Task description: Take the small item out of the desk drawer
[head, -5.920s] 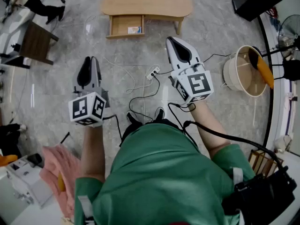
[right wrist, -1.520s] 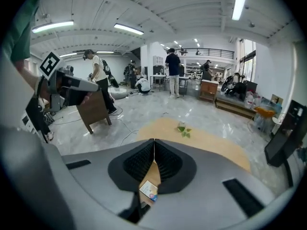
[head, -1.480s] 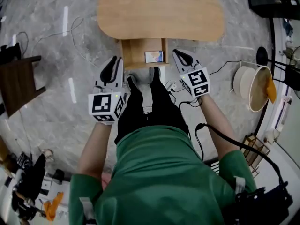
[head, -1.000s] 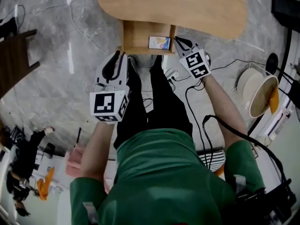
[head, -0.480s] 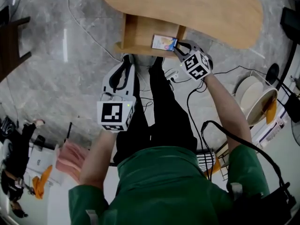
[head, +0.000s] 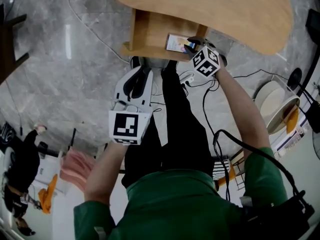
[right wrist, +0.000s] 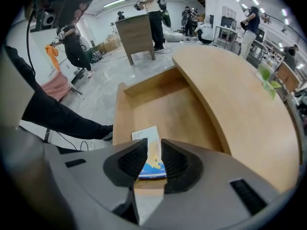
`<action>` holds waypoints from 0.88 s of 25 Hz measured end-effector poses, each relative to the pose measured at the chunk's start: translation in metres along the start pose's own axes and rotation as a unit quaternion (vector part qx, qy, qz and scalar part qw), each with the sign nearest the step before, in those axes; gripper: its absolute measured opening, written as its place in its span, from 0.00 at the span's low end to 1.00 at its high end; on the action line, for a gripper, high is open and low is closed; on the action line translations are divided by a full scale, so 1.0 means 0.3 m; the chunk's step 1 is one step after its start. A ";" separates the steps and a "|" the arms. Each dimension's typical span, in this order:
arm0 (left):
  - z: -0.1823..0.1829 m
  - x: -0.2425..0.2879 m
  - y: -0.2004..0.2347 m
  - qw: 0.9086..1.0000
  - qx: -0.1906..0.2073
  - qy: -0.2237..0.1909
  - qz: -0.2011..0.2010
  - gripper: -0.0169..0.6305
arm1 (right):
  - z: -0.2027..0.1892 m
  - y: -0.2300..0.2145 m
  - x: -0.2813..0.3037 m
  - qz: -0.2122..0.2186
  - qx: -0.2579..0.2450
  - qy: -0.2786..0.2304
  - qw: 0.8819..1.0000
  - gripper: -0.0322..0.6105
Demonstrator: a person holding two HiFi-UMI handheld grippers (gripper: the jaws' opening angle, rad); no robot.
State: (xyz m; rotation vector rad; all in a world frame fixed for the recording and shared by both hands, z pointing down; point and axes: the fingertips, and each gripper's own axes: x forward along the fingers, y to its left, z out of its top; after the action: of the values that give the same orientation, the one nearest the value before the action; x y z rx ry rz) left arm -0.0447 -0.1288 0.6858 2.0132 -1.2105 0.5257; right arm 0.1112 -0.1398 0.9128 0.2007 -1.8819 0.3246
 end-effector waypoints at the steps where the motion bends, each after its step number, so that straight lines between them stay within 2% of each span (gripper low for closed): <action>1: -0.015 0.007 0.001 1.000 -0.003 0.004 -0.002 0.14 | -0.011 0.001 0.026 0.006 -0.011 0.009 1.000 0.21; 5: -0.068 0.020 0.016 1.000 -0.020 0.022 -0.004 0.14 | -0.042 -0.011 0.112 0.015 -0.053 0.039 0.998 0.21; 13: -0.151 0.071 0.082 0.998 -0.047 0.036 -0.008 0.14 | -0.108 -0.043 0.291 0.027 -0.093 0.107 0.990 0.22; 17: -0.151 0.084 0.105 0.998 -0.060 0.033 -0.015 0.14 | -0.118 -0.039 0.344 0.057 -0.123 0.131 0.982 0.23; 22: -0.145 0.050 0.111 0.997 -0.076 0.028 -0.003 0.14 | -0.133 -0.005 0.331 0.086 -0.131 0.151 0.976 0.25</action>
State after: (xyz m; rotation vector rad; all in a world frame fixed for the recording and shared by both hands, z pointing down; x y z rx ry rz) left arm -0.0660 -0.1149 0.7367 1.8613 -1.1730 0.4693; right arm 0.1148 -0.1264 1.0190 -0.1834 -1.6224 0.2067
